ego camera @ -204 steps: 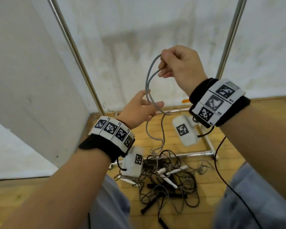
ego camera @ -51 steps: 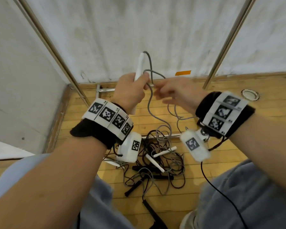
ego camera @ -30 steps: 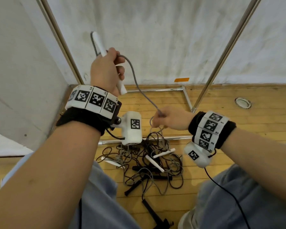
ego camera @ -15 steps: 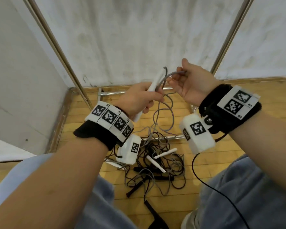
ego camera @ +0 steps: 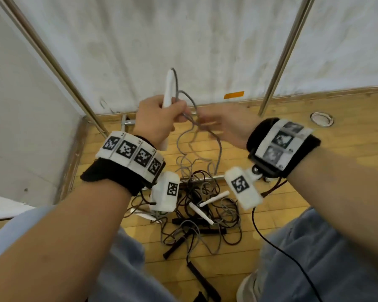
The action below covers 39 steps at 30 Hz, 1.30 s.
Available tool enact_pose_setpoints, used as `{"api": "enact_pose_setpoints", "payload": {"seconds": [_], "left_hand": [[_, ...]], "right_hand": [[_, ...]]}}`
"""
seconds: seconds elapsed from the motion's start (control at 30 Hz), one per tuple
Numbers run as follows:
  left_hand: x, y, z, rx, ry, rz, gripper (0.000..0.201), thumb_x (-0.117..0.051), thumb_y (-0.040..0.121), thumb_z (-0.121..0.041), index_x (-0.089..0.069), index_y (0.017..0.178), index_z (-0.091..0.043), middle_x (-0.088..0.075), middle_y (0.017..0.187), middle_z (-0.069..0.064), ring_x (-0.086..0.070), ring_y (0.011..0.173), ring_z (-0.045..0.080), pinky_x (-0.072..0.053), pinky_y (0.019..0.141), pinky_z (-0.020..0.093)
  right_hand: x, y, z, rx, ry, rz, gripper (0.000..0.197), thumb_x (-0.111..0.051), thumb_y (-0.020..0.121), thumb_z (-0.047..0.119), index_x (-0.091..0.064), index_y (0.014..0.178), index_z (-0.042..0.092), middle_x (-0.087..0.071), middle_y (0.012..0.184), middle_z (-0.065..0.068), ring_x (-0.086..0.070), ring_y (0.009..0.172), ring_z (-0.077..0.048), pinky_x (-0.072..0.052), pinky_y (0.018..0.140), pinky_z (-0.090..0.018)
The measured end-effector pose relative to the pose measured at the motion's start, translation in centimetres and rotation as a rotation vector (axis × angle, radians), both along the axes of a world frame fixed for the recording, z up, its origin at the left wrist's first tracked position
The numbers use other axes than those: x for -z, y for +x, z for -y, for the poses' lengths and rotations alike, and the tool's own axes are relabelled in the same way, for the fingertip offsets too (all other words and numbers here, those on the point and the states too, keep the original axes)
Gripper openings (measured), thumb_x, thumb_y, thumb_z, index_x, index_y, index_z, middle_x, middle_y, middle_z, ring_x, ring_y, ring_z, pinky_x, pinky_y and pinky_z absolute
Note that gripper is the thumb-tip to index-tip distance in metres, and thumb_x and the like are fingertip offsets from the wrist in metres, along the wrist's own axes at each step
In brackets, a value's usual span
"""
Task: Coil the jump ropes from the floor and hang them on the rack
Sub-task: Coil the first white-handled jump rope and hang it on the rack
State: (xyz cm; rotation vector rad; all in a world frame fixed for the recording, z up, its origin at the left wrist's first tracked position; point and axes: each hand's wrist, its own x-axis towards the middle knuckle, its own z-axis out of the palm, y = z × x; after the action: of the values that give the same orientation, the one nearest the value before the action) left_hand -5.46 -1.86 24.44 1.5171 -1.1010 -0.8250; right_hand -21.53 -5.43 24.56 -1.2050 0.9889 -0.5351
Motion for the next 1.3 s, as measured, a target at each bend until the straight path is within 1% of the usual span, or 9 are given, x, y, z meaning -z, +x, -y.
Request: {"api": "enact_pose_setpoints", "payload": {"seconds": [0.2,0.3,0.43,0.57,0.77,0.87,1.07,1.17,1.3], "left_hand": [[-1.2,1.9,0.7,-0.208,-0.056,-0.367,0.013,-0.058,0.093,-0.012,-0.058,0.08,-0.017,-0.07,0.064,-0.006,-0.061,0.055,0.004,-0.036,0.042,0.015],[-1.3,3.2,0.7,-0.273,-0.071,-0.396,0.011,-0.057,0.094,-0.017,-0.055,0.083,-0.019,-0.071,0.068,-0.005,-0.064,0.059,0.006,-0.038,0.043,0.018],[-0.1,3.0,0.8,-0.284,0.003,-0.357,0.017,-0.053,0.096,-0.032,-0.057,0.087,-0.018,-0.071,0.076,0.001,-0.065,0.06,0.014,-0.039,0.042,0.021],[1.1,1.5,0.3,-0.123,0.112,-0.058,0.02,-0.057,0.093,-0.032,-0.063,0.086,-0.015,-0.064,0.08,0.002,-0.056,0.057,0.013,-0.04,0.045,0.024],[0.9,-1.1,-1.3,0.325,0.147,-0.077,0.024,-0.057,0.093,-0.038,-0.07,0.088,-0.018,-0.071,0.086,-0.002,-0.052,0.053,0.005,-0.037,0.042,0.019],[1.1,-1.5,-1.3,0.356,0.163,-0.008,0.009,-0.068,0.087,-0.026,-0.069,0.083,-0.019,-0.065,0.084,0.019,-0.05,0.058,0.011,-0.039,0.047,0.026],[3.1,-1.6,-1.0,0.455,0.273,0.356,0.018,-0.066,0.088,-0.03,-0.067,0.072,-0.021,-0.059,0.061,0.002,-0.045,0.047,0.006,-0.037,0.046,0.017],[3.8,-1.3,-1.1,0.46,0.314,0.525,0.025,-0.064,0.089,-0.034,-0.061,0.066,-0.024,-0.051,0.054,-0.008,-0.041,0.043,0.005,-0.034,0.047,0.019],[3.1,-0.6,-0.5,0.207,0.2,0.33,0.023,-0.066,0.088,-0.031,-0.067,0.066,-0.021,-0.065,0.059,-0.005,-0.049,0.046,0.006,-0.044,0.047,0.021]], "right_hand": [[3.4,1.1,-2.2,-0.537,-0.258,-0.547,0.023,-0.056,0.091,0.035,-0.071,0.088,0.018,-0.071,0.091,0.006,-0.063,0.089,-0.008,-0.047,0.084,-0.029],[3.2,1.1,-2.4,-0.633,-0.32,-0.609,0.021,-0.056,0.092,0.033,-0.071,0.086,0.021,-0.07,0.091,0.006,-0.064,0.089,-0.01,-0.052,0.082,-0.028],[0.3,1.0,-1.6,-0.223,-0.23,-0.213,0.022,-0.052,0.095,0.022,-0.065,0.08,0.012,-0.073,0.084,-0.002,-0.067,0.072,-0.012,-0.057,0.069,-0.022],[-2.1,0.7,-0.8,0.078,-0.119,0.141,0.023,-0.049,0.097,0.024,-0.058,0.079,0.012,-0.069,0.075,-0.003,-0.06,0.062,-0.012,-0.054,0.062,-0.022],[-2.9,0.1,0.0,0.314,0.016,0.35,0.023,-0.049,0.097,0.024,-0.055,0.079,0.011,-0.066,0.07,-0.003,-0.061,0.06,-0.014,-0.053,0.057,-0.021],[-3.1,0.0,0.3,0.369,0.07,0.427,0.024,-0.049,0.097,0.022,-0.055,0.078,0.01,-0.064,0.069,-0.004,-0.061,0.058,-0.014,-0.052,0.055,-0.02],[-5.3,-1.6,2.1,0.549,0.142,0.776,0.022,-0.054,0.095,0.017,-0.057,0.078,0.004,-0.064,0.061,-0.008,-0.065,0.058,-0.017,-0.056,0.06,-0.023],[-5.8,-3.1,2.9,0.666,0.105,0.832,0.022,-0.055,0.094,0.018,-0.058,0.08,0.002,-0.065,0.061,-0.008,-0.066,0.06,-0.019,-0.058,0.068,-0.027],[-4.2,-2.9,2.9,0.657,0.149,0.589,0.013,-0.052,0.093,0.01,-0.054,0.082,0.003,-0.058,0.079,-0.01,-0.064,0.071,-0.022,-0.057,0.078,-0.031]]}}
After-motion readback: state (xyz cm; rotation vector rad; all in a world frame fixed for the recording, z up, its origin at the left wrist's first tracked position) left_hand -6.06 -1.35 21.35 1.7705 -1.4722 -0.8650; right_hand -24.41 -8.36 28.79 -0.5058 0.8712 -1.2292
